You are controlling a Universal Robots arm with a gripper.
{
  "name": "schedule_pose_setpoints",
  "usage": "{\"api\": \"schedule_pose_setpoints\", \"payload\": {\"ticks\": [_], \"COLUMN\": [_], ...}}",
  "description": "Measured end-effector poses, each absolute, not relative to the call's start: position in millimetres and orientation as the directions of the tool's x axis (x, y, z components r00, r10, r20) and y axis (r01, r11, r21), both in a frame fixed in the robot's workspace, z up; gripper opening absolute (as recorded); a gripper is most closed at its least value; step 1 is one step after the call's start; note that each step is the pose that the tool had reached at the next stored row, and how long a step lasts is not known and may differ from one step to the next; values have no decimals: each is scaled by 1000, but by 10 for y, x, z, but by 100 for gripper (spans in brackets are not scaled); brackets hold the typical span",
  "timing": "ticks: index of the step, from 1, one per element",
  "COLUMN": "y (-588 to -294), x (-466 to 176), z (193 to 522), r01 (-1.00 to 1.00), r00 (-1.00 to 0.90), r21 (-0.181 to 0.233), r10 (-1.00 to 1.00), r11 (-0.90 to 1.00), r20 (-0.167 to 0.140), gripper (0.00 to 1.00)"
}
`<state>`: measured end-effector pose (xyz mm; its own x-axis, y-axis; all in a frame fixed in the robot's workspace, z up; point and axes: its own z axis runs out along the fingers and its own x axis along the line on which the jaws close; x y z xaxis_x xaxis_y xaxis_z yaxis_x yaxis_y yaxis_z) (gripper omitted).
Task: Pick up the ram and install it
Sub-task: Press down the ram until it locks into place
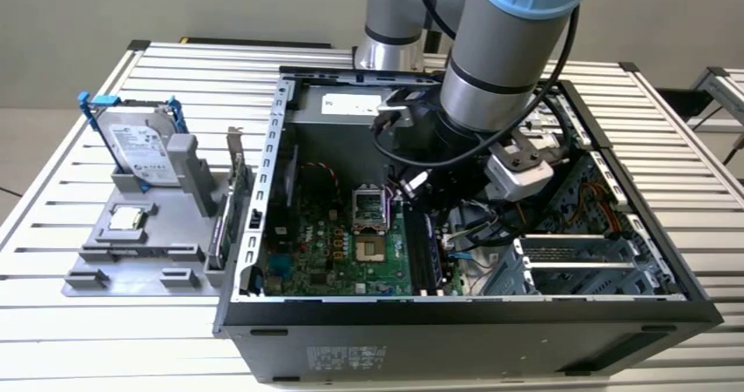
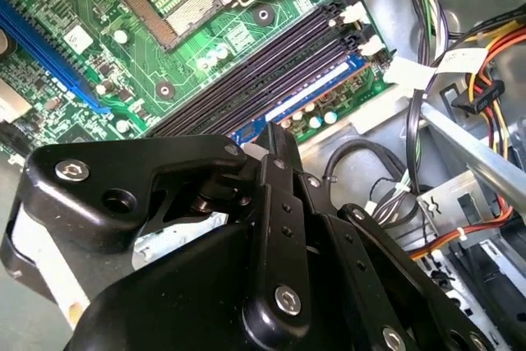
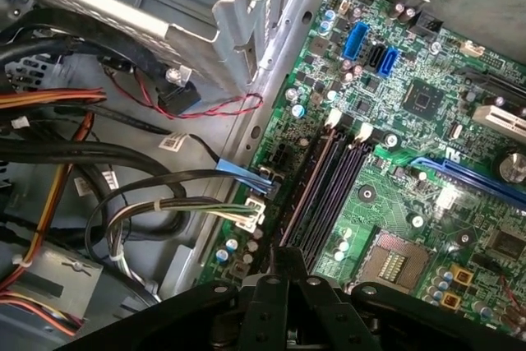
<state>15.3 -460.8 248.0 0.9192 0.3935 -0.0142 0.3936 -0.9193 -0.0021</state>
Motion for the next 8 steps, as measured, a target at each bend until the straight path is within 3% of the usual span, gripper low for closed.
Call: {"api": "schedule_pose_setpoints", "payload": {"ticks": [8], "y": [-4601], "x": [153], "z": [2480], "r01": [427], "r00": [904], "r21": [-2], "r10": [427], "r11": [-904], "r20": [-14], "gripper": [0]}}
